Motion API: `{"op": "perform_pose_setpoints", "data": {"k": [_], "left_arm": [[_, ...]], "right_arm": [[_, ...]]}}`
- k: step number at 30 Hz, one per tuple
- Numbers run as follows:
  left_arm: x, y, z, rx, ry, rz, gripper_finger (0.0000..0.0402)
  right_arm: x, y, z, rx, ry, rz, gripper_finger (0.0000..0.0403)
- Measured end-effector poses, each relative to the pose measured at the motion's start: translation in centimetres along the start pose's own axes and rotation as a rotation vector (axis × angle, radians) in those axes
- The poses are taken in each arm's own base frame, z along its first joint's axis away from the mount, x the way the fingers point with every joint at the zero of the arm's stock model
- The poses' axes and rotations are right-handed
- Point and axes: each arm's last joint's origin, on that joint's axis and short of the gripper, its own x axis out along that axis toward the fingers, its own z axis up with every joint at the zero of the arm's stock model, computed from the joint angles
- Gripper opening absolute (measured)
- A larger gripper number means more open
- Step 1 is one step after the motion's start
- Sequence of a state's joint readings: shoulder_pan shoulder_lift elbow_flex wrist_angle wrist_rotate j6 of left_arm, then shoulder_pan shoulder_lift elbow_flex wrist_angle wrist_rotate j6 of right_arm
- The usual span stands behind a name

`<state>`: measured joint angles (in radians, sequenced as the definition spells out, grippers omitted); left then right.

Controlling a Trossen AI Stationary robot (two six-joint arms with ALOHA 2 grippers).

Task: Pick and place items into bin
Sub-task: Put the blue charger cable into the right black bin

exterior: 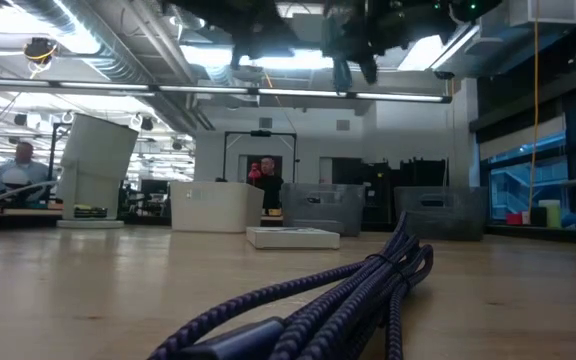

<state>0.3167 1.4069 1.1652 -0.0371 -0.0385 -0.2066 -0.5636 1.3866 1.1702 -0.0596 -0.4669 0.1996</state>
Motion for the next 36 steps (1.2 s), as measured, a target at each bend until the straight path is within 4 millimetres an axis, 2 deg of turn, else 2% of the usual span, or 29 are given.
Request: {"op": "perform_pose_setpoints", "data": {"k": [5, 10, 19, 22, 29, 32, 36], "left_arm": [[-2.7, 1.1, -0.4, -0.033, 0.131, 0.136, 0.0132], [-5.0, 1.7, -2.4, -0.056, 0.191, 0.172, 0.0128], [-8.7, 3.0, -6.6, -0.099, 0.133, 0.313, 0.0093], [-9.9, 3.1, -6.9, -0.100, 0.104, 0.323, 0.0083], [-12.1, 3.6, -7.3, -0.033, 0.073, 0.326, 0.0056], [-12.9, 4.0, -6.9, 0.011, 0.055, 0.339, 0.0045], [-14.0, 4.7, -6.3, 0.048, 0.017, 0.327, 0.0032]], "right_arm": [[-1.9, -3.1, -0.7, 0.180, 0.070, -0.245, 0.0023], [-3.5, -5.4, -1.8, 0.311, 0.154, -0.411, 0.0026], [-5.3, -7.0, -4.2, 0.449, 0.353, -0.686, 0.0029], [-5.7, -7.4, -5.6, 0.506, 0.394, -0.719, 0.0028], [-5.6, -8.3, -11.0, 0.757, 0.404, -0.805, 0.0022], [-5.7, -8.5, -12.2, 0.836, 0.381, -0.855, 0.0027], [-6.1, -8.7, -12.5, 0.864, 0.367, -0.956, 0.0026]]}}
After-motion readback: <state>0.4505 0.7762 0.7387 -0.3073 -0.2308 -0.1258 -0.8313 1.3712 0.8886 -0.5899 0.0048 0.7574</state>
